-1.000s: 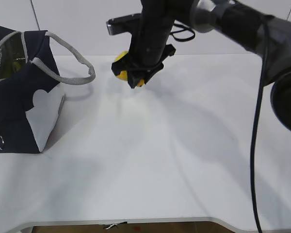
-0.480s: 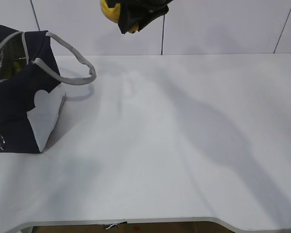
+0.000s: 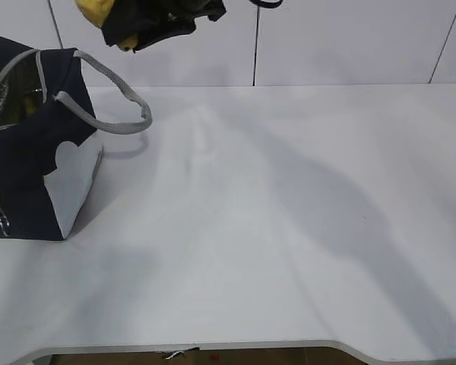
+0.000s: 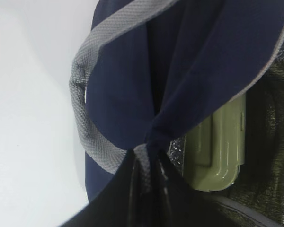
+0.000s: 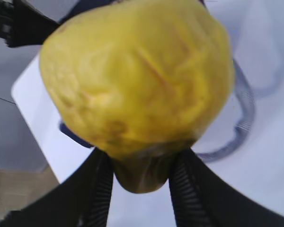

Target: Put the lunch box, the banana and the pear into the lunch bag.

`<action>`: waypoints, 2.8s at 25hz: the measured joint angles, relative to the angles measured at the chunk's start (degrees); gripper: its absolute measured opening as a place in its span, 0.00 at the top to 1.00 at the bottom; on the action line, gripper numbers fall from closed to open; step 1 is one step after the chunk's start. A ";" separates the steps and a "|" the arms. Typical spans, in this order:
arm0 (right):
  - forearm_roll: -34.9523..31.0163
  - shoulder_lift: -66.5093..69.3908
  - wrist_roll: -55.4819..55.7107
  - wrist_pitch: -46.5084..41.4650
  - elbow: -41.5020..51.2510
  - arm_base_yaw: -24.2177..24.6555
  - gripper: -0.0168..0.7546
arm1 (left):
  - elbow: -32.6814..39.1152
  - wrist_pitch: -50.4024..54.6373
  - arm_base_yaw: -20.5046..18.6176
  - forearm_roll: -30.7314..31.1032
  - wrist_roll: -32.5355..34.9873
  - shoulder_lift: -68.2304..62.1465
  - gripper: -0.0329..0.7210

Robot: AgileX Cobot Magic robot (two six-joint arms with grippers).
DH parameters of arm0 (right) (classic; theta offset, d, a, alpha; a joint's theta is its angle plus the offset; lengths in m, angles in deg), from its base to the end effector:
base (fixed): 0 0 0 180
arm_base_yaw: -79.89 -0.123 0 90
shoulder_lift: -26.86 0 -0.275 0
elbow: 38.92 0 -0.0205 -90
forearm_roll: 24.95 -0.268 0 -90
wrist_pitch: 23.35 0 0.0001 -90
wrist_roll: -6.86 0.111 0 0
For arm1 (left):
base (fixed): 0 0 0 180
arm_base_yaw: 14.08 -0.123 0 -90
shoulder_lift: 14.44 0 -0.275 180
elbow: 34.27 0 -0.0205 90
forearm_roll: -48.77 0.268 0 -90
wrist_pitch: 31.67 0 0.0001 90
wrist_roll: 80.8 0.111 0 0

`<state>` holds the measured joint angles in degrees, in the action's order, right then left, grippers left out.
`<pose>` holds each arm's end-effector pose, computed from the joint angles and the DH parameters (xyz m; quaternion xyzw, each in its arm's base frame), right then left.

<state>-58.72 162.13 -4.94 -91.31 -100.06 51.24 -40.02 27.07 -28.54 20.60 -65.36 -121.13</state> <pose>0.4209 0.2952 0.3386 -0.2982 0.8546 0.3324 0.2650 0.3855 0.0531 0.2626 -0.0794 0.9554 -0.1752 0.2239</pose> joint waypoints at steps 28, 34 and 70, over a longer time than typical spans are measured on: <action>-30.40 12.32 -7.93 20.45 0.00 -6.00 0.61 | 0.00 3.63 0.00 -14.94 8.84 0.00 0.92; -35.61 15.00 -10.07 21.07 0.00 -6.70 0.61 | 0.00 3.95 0.00 -17.22 10.27 0.00 0.92; -23.93 20.70 -7.47 9.23 -12.33 -2.95 0.23 | 0.00 5.86 0.00 -23.52 14.70 0.00 0.92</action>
<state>-82.65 182.83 -12.41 -82.08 -112.39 48.29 -40.02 32.93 -28.54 -2.92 -50.66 -121.13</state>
